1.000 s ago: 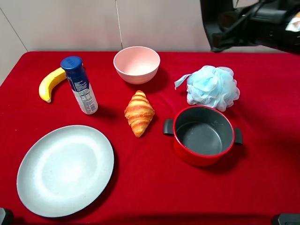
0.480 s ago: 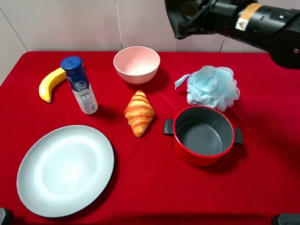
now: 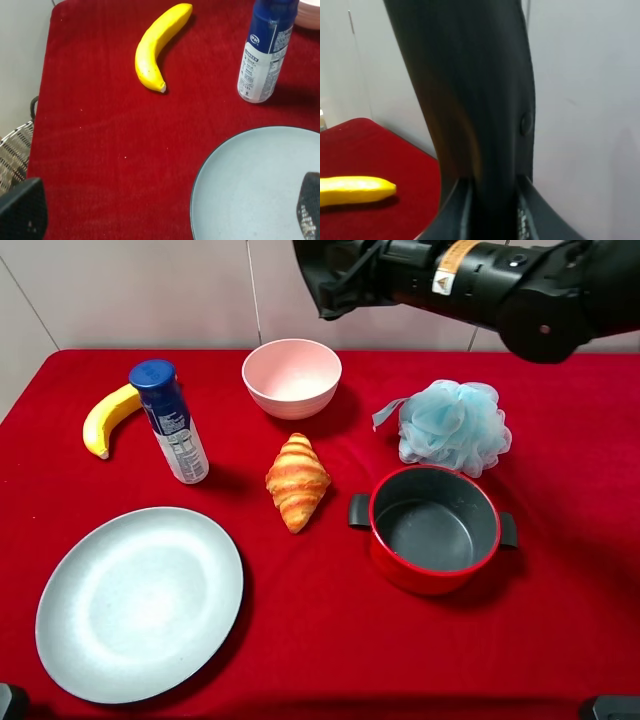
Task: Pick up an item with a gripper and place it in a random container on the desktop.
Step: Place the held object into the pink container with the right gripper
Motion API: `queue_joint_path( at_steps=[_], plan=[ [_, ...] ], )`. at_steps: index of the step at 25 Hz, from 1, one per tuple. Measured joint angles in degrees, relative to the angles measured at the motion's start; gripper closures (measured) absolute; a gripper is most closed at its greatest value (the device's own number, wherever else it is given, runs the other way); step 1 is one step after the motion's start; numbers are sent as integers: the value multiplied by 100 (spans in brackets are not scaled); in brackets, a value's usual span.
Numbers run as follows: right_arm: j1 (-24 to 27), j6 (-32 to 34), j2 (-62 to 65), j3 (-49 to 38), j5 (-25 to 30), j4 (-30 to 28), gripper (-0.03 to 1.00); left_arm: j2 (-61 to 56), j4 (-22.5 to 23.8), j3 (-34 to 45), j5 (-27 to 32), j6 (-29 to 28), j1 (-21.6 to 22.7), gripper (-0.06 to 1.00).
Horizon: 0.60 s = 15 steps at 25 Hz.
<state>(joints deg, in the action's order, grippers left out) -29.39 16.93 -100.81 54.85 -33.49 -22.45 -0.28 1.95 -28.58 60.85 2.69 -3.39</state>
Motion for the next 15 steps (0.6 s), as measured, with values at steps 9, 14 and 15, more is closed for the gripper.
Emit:
queue_joint_path(
  at_steps=[9, 14, 15],
  plan=[
    [-148, 0, -764, 638, 88, -32, 84, 0, 0, 0, 0, 0, 0, -4],
    [-259, 2, -1181, 980, 88, -31, 84, 0, 0, 0, 0, 0, 0, -4],
    [-275, 2, -1269, 1037, 88, -31, 84, 0, 0, 0, 0, 0, 0, -4]
  ],
)
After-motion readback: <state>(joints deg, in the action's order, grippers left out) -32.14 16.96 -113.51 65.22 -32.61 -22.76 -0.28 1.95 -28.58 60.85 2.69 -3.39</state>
